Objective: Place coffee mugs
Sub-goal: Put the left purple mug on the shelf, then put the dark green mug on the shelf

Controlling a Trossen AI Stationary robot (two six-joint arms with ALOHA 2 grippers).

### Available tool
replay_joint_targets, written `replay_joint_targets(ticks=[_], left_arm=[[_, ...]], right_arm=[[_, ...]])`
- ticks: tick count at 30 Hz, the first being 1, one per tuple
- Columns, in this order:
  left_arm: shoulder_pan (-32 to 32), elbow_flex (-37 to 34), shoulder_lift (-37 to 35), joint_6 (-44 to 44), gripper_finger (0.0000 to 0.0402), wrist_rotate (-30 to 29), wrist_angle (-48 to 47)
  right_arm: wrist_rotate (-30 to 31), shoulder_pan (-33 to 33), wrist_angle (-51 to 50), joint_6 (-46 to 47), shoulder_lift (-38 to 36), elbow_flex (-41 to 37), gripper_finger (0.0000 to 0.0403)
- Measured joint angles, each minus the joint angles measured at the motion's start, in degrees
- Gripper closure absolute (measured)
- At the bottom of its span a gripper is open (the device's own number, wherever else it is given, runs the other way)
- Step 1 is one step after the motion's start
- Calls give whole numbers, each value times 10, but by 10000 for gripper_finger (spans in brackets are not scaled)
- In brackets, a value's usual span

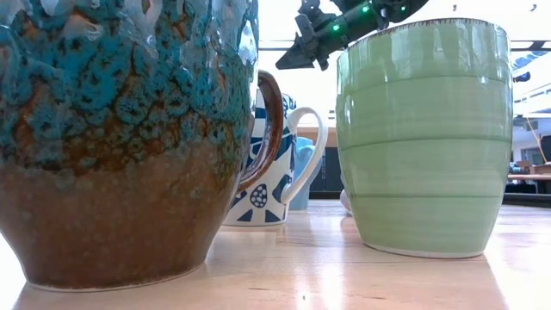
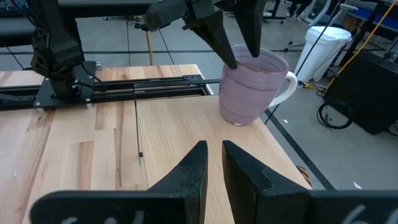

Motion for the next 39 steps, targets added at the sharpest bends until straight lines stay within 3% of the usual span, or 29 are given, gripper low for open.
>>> replay_joint_targets(ticks=[11,19,26,39], left_arm=[[0,0,0,-16,229,0,-15],[-21,0,0,-20,201,-1,-16],[-40,0,-10,-18,180,-75,-14],[-80,0,-69,-62,184,-85,7]], right_arm=[[0,0,0,0,0,0,349],[0,0,0,0,0,0,349],[0,0,0,0,0,0,349],[0,0,-1,0,0,0,349]])
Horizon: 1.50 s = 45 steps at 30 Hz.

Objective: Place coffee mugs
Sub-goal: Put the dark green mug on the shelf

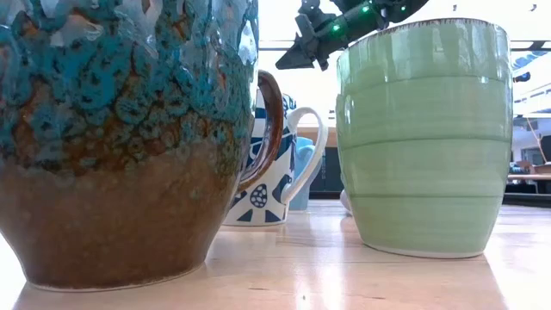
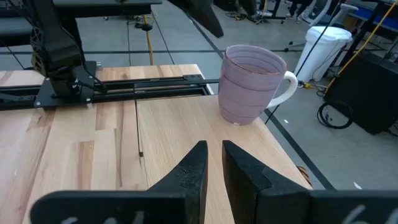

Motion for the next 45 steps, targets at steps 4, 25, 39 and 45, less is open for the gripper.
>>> replay_joint_targets(ticks=[4,25,39,45], left_arm=[[-25,0,-13,-30,184,-1,4],[-239,-156,-78,-163,185,-13,-12],[-434,-323,-158,-349,185,-16,28],[-545,-340,-156,-469,185,-16,61]], right_arm=[[0,0,-20,-1,0,0,349],[103,63,-127,-16,-95,0,349],[163,178,-119,26,-87,-40,349],[193,216,-114,42,-88,-62,349]])
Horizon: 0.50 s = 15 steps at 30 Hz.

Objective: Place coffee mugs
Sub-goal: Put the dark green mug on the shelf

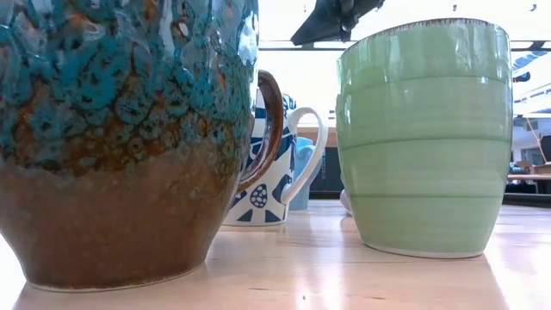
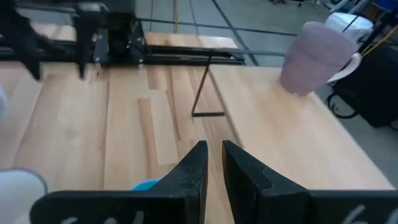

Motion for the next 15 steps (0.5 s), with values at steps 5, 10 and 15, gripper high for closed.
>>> replay_joint_targets(ticks=[5,10,15], left_arm=[[-92,0,0,-126,185,-2,12],[-161,0,0,-249,185,-3,12],[-201,0,0,-369,185,-19,19]], right_arm=[[3,19,4,10,0,-23,349],[3,29,24,12,0,-51,349],[3,29,81,-7,0,-84,349]])
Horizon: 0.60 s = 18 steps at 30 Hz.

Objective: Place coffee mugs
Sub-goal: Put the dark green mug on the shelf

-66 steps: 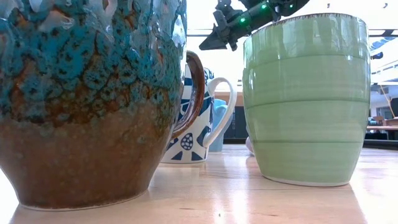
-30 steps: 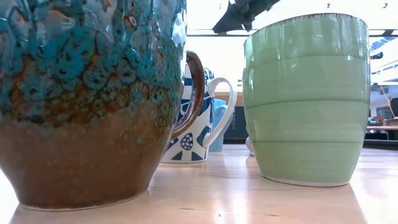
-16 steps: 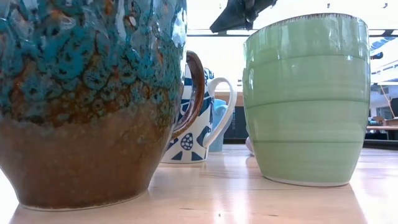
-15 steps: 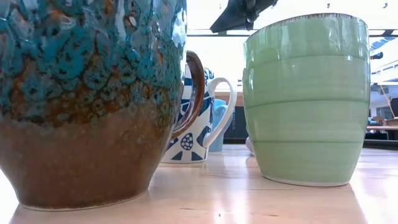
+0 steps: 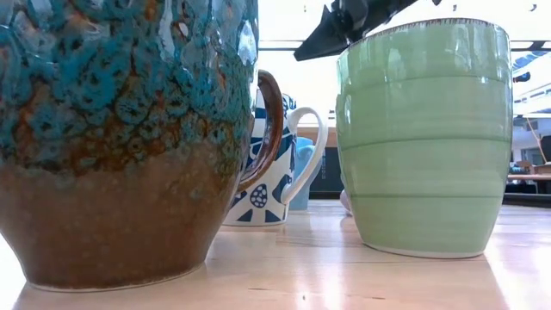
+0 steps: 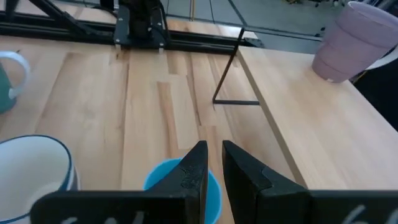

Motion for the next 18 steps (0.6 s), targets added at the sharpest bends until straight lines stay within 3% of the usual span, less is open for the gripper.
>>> replay_joint_targets(ticks=[8,18], left_arm=[[-40,1,11,-142,185,3,36],[-57,2,57,-212,185,34,73]], right_arm=[[0,-7,17,-39,0,-19,349],[-37,-51,68,-77,0,-19,349]])
